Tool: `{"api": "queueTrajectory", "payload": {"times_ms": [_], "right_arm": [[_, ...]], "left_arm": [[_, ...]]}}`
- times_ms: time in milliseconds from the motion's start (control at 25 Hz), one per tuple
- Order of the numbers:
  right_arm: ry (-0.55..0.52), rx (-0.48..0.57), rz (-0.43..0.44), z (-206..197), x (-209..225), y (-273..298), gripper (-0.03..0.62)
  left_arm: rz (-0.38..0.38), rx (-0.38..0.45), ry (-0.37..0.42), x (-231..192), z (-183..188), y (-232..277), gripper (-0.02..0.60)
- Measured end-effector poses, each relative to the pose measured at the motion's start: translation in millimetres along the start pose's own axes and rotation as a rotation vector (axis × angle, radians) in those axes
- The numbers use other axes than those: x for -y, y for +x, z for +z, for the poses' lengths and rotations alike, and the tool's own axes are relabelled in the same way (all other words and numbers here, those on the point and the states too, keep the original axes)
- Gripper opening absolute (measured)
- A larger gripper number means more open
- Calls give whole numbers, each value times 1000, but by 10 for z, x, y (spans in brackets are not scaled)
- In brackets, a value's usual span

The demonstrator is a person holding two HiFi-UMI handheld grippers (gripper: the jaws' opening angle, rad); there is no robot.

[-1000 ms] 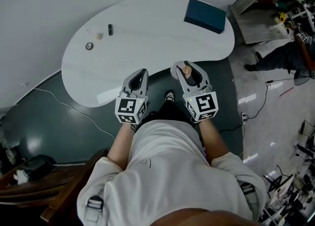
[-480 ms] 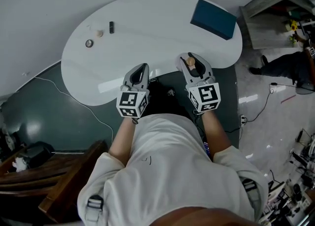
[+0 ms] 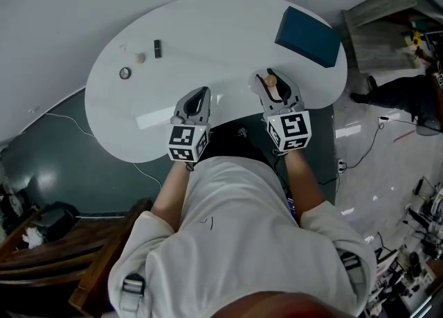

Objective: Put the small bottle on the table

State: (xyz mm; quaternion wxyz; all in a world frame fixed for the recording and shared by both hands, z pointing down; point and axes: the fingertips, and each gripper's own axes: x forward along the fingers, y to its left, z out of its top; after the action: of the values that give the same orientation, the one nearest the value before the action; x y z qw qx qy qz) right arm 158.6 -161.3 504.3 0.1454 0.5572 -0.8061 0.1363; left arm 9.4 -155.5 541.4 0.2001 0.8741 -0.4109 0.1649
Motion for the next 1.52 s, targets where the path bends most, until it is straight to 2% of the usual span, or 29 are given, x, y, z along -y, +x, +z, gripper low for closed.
{"api": "queueTrajectory", "payload": {"times_ms": [680, 1120, 1520], "right_arm": [[18, -123, -25, -206, 250, 1173, 124], [12, -197, -32, -344, 327, 1779, 124], [19, -222, -22, -364, 457, 2188, 124]], "left_arm": [[-72, -116, -50, -599, -236, 571, 12], [-98, -139, -80, -1015, -238, 822, 12], [-59, -144, -141, -1179, -305, 774, 12]]}}
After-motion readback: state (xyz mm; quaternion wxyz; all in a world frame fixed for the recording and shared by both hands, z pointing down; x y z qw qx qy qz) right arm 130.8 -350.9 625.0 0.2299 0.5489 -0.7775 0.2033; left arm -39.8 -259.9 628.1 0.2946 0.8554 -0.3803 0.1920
